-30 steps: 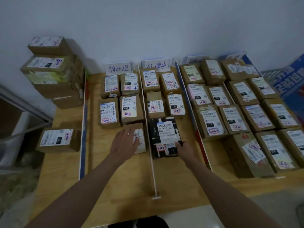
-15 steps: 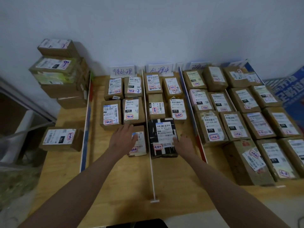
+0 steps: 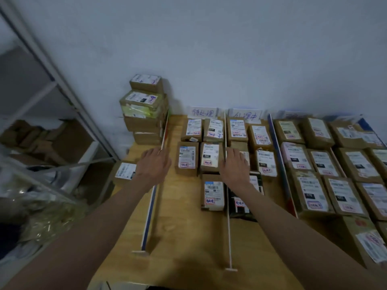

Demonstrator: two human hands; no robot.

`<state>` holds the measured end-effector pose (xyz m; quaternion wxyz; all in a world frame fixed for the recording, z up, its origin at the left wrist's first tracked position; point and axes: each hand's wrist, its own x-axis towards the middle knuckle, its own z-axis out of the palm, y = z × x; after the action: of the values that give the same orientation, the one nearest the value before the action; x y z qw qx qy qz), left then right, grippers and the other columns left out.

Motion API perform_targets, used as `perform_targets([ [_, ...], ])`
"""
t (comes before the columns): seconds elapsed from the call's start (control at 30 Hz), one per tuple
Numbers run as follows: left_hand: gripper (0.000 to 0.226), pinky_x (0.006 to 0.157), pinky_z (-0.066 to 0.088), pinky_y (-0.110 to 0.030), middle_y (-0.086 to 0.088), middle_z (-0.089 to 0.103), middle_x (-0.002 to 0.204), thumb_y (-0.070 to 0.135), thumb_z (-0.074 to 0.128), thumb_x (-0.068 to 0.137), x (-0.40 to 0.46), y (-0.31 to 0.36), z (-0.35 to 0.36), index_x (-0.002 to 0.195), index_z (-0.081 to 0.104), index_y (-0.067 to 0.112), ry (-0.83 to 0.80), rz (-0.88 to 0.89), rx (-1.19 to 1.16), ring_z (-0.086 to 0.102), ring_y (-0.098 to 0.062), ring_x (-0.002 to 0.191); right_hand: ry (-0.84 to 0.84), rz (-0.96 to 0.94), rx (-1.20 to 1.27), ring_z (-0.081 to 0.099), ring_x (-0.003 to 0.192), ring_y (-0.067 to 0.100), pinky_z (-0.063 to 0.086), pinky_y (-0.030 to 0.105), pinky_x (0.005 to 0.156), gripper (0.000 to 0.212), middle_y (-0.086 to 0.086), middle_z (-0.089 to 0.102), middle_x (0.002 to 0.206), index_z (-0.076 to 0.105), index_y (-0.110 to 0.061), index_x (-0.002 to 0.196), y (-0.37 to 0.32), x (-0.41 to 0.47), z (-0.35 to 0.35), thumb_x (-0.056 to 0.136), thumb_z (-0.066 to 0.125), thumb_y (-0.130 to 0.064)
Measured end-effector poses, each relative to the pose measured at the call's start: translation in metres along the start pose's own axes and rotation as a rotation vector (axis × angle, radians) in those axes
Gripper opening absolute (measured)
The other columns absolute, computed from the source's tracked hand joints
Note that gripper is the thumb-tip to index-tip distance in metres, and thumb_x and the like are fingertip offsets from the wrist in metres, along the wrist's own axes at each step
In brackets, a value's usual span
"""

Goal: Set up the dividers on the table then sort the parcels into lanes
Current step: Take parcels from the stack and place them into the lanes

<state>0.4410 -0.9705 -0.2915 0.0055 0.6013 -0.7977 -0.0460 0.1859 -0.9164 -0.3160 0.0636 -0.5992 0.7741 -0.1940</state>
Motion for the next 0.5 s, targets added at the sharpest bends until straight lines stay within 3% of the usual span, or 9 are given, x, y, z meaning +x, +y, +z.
perform_targets([
  [0.3, 0.051, 0.115, 0.027, -0.043, -0.008, 0.042, 0.15, 0.043, 0.032, 0.103, -0.015, -0.129, 0.002, 0.145, 0.04, 0.014, -0.005, -0.123, -0.012, 0.038, -0.027, 0.138, -0.092, -0.081, 0.033, 0.043, 0.131, 0.028, 0.039, 0.043, 0.107, 0.045, 0.009, 0.045, 0.142, 0.04, -0.012, 0.142, -0.12, 0.001, 0.057, 0.101, 0.043, -0.03],
  [0.5, 0.049, 0.111, 0.034, -0.042, -0.009, 0.048, 0.144, 0.042, 0.034, 0.102, -0.007, -0.198, 0.034, 0.14, 0.044, 0.013, -0.067, -0.134, -0.076, 0.047, -0.027, 0.129, -0.206, -0.095, 0.044, 0.045, 0.126, 0.029, 0.042, 0.045, 0.104, 0.04, 0.011, 0.047, 0.136, 0.039, -0.01, 0.139, -0.183, 0.001, 0.105, 0.101, 0.037, -0.021],
])
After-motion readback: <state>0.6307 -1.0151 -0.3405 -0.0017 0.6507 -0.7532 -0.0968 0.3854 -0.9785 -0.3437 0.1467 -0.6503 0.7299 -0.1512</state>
